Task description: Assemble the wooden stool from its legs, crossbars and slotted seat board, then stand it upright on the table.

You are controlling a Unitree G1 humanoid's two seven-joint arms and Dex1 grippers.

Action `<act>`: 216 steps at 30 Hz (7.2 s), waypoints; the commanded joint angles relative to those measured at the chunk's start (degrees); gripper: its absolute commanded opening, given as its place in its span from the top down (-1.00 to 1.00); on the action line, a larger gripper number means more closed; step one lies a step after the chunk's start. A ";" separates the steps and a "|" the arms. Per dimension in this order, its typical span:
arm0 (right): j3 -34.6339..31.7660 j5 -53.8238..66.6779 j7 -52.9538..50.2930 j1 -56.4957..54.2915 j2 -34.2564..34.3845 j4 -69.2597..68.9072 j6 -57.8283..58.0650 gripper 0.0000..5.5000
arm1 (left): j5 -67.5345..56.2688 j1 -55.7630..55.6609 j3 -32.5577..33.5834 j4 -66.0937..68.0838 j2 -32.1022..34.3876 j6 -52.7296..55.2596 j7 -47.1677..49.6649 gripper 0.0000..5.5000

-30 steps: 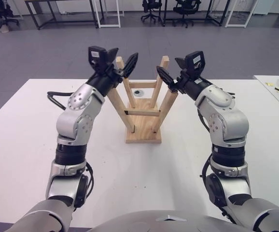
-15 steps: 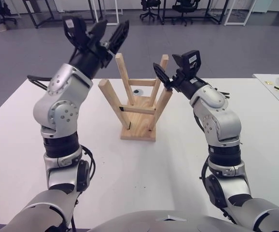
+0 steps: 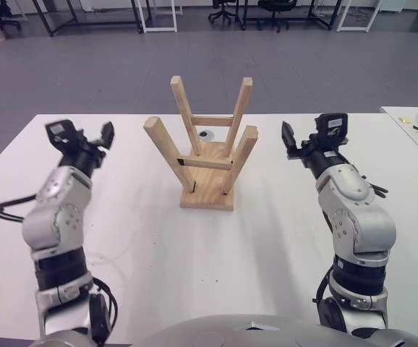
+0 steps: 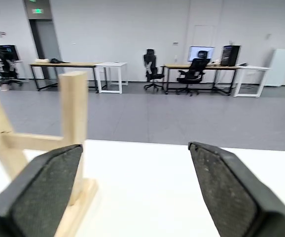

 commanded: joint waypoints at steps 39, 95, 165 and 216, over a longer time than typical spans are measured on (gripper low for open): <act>-0.65 13.55 1.62 -10.11 -2.09 16.62 6.66 -0.46 | 3.45 -13.46 -24.60 15.12 -3.62 1.40 -15.47 -0.43; 18.45 2.45 27.73 -1.91 -20.19 9.84 -26.13 -0.46 | 16.24 1.45 -5.08 0.39 -0.93 -8.54 -2.50 -0.43; -1.59 13.75 42.49 25.69 -34.54 -1.78 -29.04 -0.46 | 13.49 23.96 -19.71 -22.84 14.15 -0.94 -30.95 -0.43; -7.97 76.40 70.21 -12.24 -51.95 19.22 9.15 0.51 | -45.74 -11.11 -8.35 5.74 35.23 20.71 -67.11 0.30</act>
